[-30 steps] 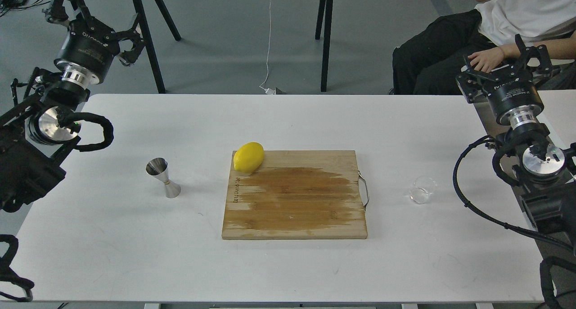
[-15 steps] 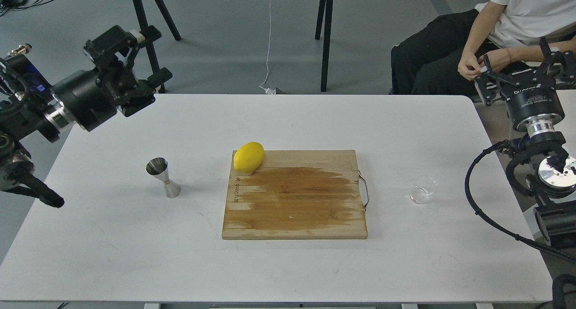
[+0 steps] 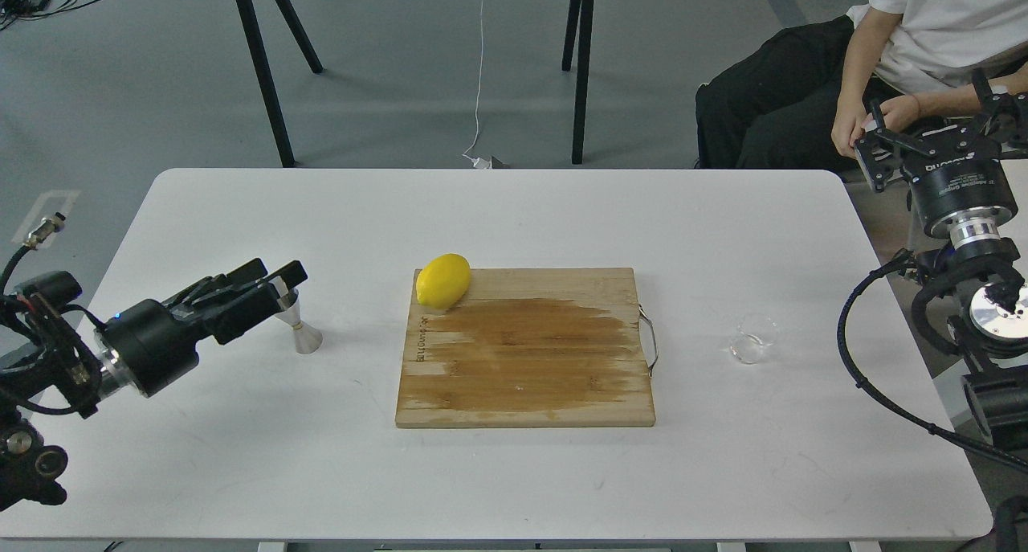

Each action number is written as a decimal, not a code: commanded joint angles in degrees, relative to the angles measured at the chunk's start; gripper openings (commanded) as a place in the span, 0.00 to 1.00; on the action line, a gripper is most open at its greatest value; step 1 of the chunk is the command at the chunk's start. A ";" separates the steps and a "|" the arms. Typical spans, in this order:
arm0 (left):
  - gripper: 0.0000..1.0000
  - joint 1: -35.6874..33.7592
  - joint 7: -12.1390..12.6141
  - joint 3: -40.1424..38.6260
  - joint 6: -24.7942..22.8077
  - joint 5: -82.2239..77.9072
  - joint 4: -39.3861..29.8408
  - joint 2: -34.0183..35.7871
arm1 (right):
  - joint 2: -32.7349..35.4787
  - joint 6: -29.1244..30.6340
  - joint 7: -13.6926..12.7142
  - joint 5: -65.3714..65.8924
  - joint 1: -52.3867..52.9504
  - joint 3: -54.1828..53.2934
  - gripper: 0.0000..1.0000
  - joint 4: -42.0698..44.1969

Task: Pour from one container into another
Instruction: 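Close the left gripper around the metal jigger, then lift the jigger with the left gripper and carry it over the board, then lower the jigger onto the board center with the left gripper, then open the left gripper and withdraw it from the jigger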

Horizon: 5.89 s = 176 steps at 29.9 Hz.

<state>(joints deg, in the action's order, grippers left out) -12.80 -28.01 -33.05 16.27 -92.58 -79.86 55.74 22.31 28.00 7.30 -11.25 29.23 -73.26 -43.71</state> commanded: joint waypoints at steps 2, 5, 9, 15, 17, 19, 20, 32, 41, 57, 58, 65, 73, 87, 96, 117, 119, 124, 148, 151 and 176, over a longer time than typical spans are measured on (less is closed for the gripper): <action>0.96 1.46 0.01 0.61 4.47 -10.76 8.83 -2.82 | 0.36 0.00 0.00 0.00 -0.05 -0.92 1.00 -0.06; 0.95 1.03 0.01 0.62 7.80 -18.14 17.87 -6.95 | 0.72 0.00 0.00 0.00 -0.05 -1.01 1.00 -0.06; 0.94 0.41 0.01 0.71 11.73 -26.06 28.34 -12.83 | 0.80 0.00 0.00 0.00 -0.05 -1.01 1.00 -0.06; 0.93 -2.92 0.01 0.88 11.73 -27.13 41.35 -22.23 | 0.80 0.00 0.00 0.00 -0.05 -1.10 1.00 -0.06; 0.91 -3.72 0.01 0.88 11.73 -27.04 42.94 -24.44 | 0.80 0.00 0.00 0.09 -0.14 -1.01 1.00 0.03; 0.91 -4.25 0.01 0.79 11.73 -26.86 43.12 -25.24 | 0.80 0.00 0.00 0.09 -0.23 -0.83 1.00 0.03; 0.91 -4.51 0.01 0.79 11.73 -26.86 43.12 -25.33 | 0.80 0.00 0.00 0.09 -0.31 -0.83 1.00 0.12; 0.81 -7.59 0.01 0.35 11.73 -26.25 43.56 -28.93 | 0.80 0.00 0.00 0.27 -1.37 -0.57 1.00 1.26; 0.53 -8.82 0.01 0.53 11.73 -25.45 43.65 -29.02 | 0.72 0.00 -0.09 0.27 -1.46 -0.39 1.00 1.61; 0.10 -10.57 0.01 -0.17 11.73 -25.19 43.57 -28.84 | 0.80 0.00 -0.09 0.27 -1.37 -0.57 1.00 1.70; 0.10 -11.27 0.01 -0.09 11.73 -25.19 43.30 -28.67 | 0.80 0.00 -0.09 0.27 -1.37 -0.66 1.00 1.70; 0.09 -19.09 0.01 0.26 11.73 -24.49 37.52 -28.32 | 0.98 0.00 -0.09 0.27 -1.37 -0.83 1.00 1.44; 0.08 -26.22 0.01 0.97 7.65 -28.08 25.47 -30.33 | 2.73 0.00 -0.09 0.18 -1.46 -0.92 1.00 1.08; 0.06 -26.13 4.71 16.16 5.35 -32.42 29.92 -44.13 | 4.14 0.00 0.00 0.00 -3.30 -1.18 1.00 1.08; 0.07 -26.31 5.34 18.20 5.35 -32.42 38.90 -48.44 | 4.23 0.00 0.08 0.09 -3.39 -1.45 1.00 1.08; 0.20 -25.61 6.13 18.99 5.44 -32.42 43.21 -52.49 | 4.67 0.00 0.00 0.09 -3.48 -1.45 1.00 0.91; 0.22 -25.61 6.13 19.25 5.53 -32.42 43.56 -52.49 | 4.67 0.00 0.00 0.09 -3.57 -1.45 1.00 0.91; 0.25 -25.69 6.21 19.69 5.53 -32.42 43.56 -52.57 | 4.76 0.00 0.00 0.09 -3.48 -1.53 1.00 0.82; 0.68 -25.61 5.95 19.69 8.95 -32.42 41.64 -52.66 | 4.76 0.00 0.00 0.09 -4.01 -1.45 1.00 0.82; 0.68 -25.34 5.86 19.95 8.95 -32.42 40.49 -51.96 | 4.76 0.00 0.00 0.09 -3.92 -1.53 1.00 0.82; 0.85 -17.52 3.40 18.64 11.73 -32.42 26.53 -35.62 | 5.20 0.00 -0.09 -0.09 -4.44 -0.48 1.00 -1.64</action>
<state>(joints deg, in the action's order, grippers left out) -31.70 -24.55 -13.88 28.01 -125.00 -49.09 16.80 27.46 28.00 7.21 -11.37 24.80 -74.65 -45.21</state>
